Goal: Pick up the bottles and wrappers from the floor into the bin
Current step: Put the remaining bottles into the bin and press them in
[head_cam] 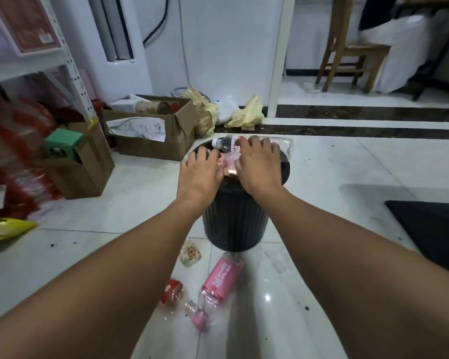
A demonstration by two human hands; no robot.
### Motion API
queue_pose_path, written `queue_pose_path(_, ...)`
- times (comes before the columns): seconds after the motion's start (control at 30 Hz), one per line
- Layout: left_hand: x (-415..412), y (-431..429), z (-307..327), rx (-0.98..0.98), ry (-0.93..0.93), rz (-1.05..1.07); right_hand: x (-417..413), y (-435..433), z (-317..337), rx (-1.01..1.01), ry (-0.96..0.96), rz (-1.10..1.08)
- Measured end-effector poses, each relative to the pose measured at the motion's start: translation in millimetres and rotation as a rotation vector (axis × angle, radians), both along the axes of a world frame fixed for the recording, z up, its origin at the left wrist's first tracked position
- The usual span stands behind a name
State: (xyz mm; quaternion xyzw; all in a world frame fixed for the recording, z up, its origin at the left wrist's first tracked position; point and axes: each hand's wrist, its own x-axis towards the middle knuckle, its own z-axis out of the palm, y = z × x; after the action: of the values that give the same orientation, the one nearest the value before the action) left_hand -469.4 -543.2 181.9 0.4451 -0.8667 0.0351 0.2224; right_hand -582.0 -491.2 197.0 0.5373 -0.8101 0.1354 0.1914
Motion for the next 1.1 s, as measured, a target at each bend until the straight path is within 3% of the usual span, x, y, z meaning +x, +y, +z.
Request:
queue_pose_path(0.3, 54.2, 57.4, -61.9, 0.044, 0.006, -0.035, 59.5, 72.4, -50.8, -0.105, -0.210, 0.151)
queue_pose_path(0.57, 112.0, 66.8, -167.3, 0.297, -0.424, -0.053, 85.9, 102.3, -133.0, 0.171, -0.405, 0.050)
queue_pose_path(0.9, 129.5, 47.6, -209.0, 0.468, -0.680, -0.068, 71.3, 111.2, -167.3, 0.281, -0.466, -0.008)
queue_pose_path(1.1, 136.1, 49.0, -211.3, 0.280, -0.857, -0.096, 68.8, 120.9, -178.5, 0.355, -0.479, -0.020)
